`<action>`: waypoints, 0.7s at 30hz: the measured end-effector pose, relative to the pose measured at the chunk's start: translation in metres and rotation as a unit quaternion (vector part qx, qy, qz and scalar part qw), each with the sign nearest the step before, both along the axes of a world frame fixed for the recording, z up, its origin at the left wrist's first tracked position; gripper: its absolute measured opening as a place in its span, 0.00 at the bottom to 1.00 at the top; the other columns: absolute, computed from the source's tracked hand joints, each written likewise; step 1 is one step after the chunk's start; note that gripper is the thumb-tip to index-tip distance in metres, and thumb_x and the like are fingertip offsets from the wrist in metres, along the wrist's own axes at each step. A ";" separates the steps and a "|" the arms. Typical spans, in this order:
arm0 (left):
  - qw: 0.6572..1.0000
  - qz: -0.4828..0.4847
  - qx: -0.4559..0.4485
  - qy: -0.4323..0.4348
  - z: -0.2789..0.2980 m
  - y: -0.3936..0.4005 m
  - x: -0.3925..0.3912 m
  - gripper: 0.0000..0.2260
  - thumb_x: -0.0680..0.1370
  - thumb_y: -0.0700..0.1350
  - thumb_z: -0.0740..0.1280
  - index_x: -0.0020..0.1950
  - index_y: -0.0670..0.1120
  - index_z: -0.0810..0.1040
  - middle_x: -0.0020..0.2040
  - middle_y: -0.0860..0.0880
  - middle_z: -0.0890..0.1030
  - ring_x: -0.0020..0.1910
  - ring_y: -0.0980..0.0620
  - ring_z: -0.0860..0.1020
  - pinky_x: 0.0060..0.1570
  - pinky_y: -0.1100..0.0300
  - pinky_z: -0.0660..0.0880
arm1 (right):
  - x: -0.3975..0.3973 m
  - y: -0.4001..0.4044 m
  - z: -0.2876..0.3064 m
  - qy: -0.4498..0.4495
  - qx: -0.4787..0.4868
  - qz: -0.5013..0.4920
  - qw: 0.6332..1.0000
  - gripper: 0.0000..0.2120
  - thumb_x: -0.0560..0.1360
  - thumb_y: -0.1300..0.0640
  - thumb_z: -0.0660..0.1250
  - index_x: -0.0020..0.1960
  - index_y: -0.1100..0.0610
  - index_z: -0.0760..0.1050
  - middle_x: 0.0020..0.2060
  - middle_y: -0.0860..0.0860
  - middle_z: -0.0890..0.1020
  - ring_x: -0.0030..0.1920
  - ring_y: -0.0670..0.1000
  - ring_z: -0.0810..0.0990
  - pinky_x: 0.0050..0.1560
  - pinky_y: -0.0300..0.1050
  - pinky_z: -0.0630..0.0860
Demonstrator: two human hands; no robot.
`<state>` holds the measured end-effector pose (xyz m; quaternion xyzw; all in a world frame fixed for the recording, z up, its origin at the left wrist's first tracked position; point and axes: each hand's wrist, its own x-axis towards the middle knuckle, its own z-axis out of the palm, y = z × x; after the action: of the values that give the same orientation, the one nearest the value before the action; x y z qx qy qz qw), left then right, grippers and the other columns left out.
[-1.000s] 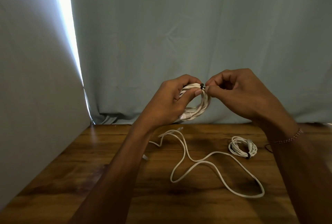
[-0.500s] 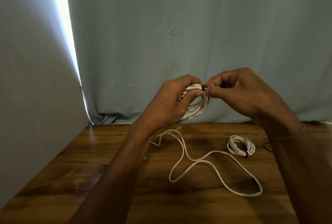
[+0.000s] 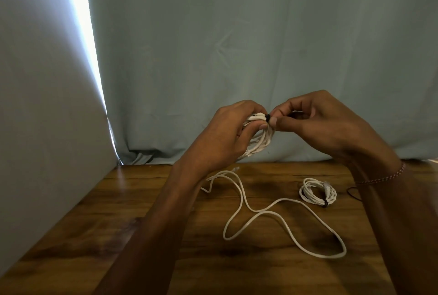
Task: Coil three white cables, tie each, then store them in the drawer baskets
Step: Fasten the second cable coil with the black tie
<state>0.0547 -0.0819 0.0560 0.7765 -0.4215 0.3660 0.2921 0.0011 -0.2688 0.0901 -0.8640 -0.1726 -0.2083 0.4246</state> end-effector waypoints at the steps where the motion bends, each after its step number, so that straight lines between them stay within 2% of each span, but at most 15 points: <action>1: 1.000 0.002 0.001 0.001 0.000 0.000 0.000 0.12 0.81 0.47 0.64 0.59 0.42 0.80 0.51 0.48 0.83 0.47 0.56 0.79 0.47 0.70 0.73 | 0.000 -0.001 0.000 0.000 -0.005 0.002 1.000 0.03 0.75 0.56 0.73 0.45 0.54 0.85 0.42 0.48 0.87 0.49 0.47 0.85 0.61 0.54 0.79; 5: 1.000 0.003 0.005 0.013 -0.001 -0.001 0.000 0.11 0.82 0.46 0.65 0.60 0.42 0.80 0.51 0.48 0.82 0.47 0.55 0.79 0.46 0.69 0.74 | 0.001 -0.001 0.000 -0.014 -0.031 -0.010 0.999 0.02 0.75 0.54 0.73 0.45 0.51 0.84 0.42 0.47 0.87 0.47 0.46 0.85 0.59 0.54 0.80; 10: 1.000 0.001 0.000 0.020 -0.001 0.001 -0.001 0.10 0.82 0.46 0.65 0.60 0.43 0.80 0.51 0.51 0.82 0.47 0.58 0.78 0.46 0.70 0.73 | 0.000 -0.001 -0.001 -0.048 -0.044 -0.025 0.998 0.02 0.74 0.52 0.74 0.43 0.49 0.84 0.39 0.44 0.86 0.43 0.42 0.84 0.52 0.44 0.80; 17: 0.997 -0.030 -0.027 0.059 0.004 0.006 -0.006 0.09 0.82 0.44 0.67 0.60 0.44 0.80 0.51 0.52 0.82 0.48 0.57 0.80 0.46 0.70 0.74 | -0.004 -0.009 0.004 -0.057 -0.012 0.053 0.997 0.04 0.73 0.57 0.74 0.47 0.53 0.84 0.41 0.46 0.87 0.45 0.44 0.86 0.51 0.40 0.83; 21: 0.996 -0.042 -0.027 0.074 0.004 0.006 -0.007 0.09 0.82 0.45 0.67 0.60 0.44 0.80 0.50 0.51 0.83 0.48 0.55 0.80 0.46 0.63 0.77 | -0.003 -0.016 0.005 -0.057 -0.012 0.073 0.996 0.04 0.73 0.56 0.73 0.48 0.53 0.84 0.42 0.47 0.87 0.45 0.45 0.86 0.50 0.37 0.82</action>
<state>0.0475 -0.0760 0.0603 0.7749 -0.4207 0.3067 0.3585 -0.0019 -0.2844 0.0951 -0.8407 -0.2613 -0.2242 0.4178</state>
